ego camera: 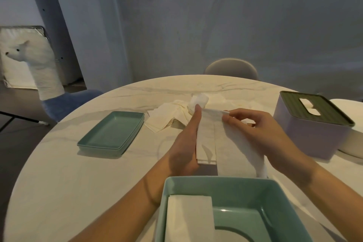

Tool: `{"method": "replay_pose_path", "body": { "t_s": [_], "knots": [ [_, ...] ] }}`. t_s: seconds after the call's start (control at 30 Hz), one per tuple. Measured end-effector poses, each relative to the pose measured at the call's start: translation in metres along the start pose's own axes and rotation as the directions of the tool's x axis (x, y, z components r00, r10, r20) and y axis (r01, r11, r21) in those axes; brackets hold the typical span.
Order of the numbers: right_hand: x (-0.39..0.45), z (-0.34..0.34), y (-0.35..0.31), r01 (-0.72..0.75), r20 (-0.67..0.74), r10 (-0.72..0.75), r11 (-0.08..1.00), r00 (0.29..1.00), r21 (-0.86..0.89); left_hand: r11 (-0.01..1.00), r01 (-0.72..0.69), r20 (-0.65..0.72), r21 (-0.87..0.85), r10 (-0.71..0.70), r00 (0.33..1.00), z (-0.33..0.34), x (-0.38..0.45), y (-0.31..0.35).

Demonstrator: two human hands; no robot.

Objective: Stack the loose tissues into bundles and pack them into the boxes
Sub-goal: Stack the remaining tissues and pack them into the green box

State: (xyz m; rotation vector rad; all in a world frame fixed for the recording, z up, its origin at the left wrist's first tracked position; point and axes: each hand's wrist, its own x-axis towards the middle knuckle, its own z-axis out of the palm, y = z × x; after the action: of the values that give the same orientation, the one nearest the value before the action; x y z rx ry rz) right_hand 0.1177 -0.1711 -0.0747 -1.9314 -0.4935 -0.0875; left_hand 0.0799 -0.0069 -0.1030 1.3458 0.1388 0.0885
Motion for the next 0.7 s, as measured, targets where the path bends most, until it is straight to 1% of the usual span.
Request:
{"method": "replay_pose_path", "body": {
  "t_s": [0.1,0.13,0.2,0.27,0.3,0.37,0.43,0.53,0.6,0.67,0.7],
  "knots": [
    [0.001,0.003,0.004,0.045,-0.014,-0.047,0.990,0.999,-0.137,1.000,0.031,0.052,0.000,-0.031,0.998,-0.001,0.000,-0.005],
    [0.003,0.003,0.005,0.035,0.000,-0.036,0.981,0.999,-0.189,0.999,0.044,0.055,-0.026,-0.043,0.998,-0.002,0.000,-0.006],
    [0.005,-0.001,0.008,-0.021,0.090,0.047,0.962,0.995,-0.272,0.993,0.072,0.058,-0.092,-0.067,0.996,-0.005,0.001,-0.010],
    [0.005,-0.007,0.010,-0.051,0.212,0.118,0.953,0.970,-0.299,0.977,0.124,0.046,-0.173,-0.117,0.992,-0.010,0.003,-0.013],
    [0.005,-0.009,0.011,-0.051,0.266,0.135,0.952,0.954,-0.302,0.963,0.151,0.066,-0.222,-0.140,0.988,-0.012,0.004,-0.015],
    [0.005,-0.011,0.011,-0.031,0.337,0.141,0.950,0.931,-0.312,0.936,0.198,0.112,-0.291,-0.172,0.979,-0.013,0.003,-0.016],
    [0.005,-0.010,0.012,0.022,0.367,0.104,0.946,0.924,-0.323,0.919,0.232,0.170,-0.319,-0.185,0.968,-0.015,0.001,-0.015],
    [0.005,-0.013,0.008,0.093,0.367,0.006,0.963,0.930,-0.252,0.916,0.230,0.234,-0.329,-0.157,0.960,-0.013,-0.003,-0.007],
    [0.004,-0.018,0.001,0.100,0.335,-0.058,0.989,0.941,-0.108,0.915,0.227,0.274,-0.334,-0.137,0.952,-0.012,-0.007,-0.002],
    [0.001,-0.020,-0.008,0.070,0.320,-0.093,0.994,0.943,0.082,0.931,0.209,0.247,-0.300,-0.136,0.959,-0.011,-0.009,0.000],
    [0.000,-0.017,-0.011,0.072,0.303,-0.106,0.990,0.947,0.121,0.937,0.218,0.257,-0.272,-0.148,0.955,-0.010,-0.008,0.000]
  ]
}}
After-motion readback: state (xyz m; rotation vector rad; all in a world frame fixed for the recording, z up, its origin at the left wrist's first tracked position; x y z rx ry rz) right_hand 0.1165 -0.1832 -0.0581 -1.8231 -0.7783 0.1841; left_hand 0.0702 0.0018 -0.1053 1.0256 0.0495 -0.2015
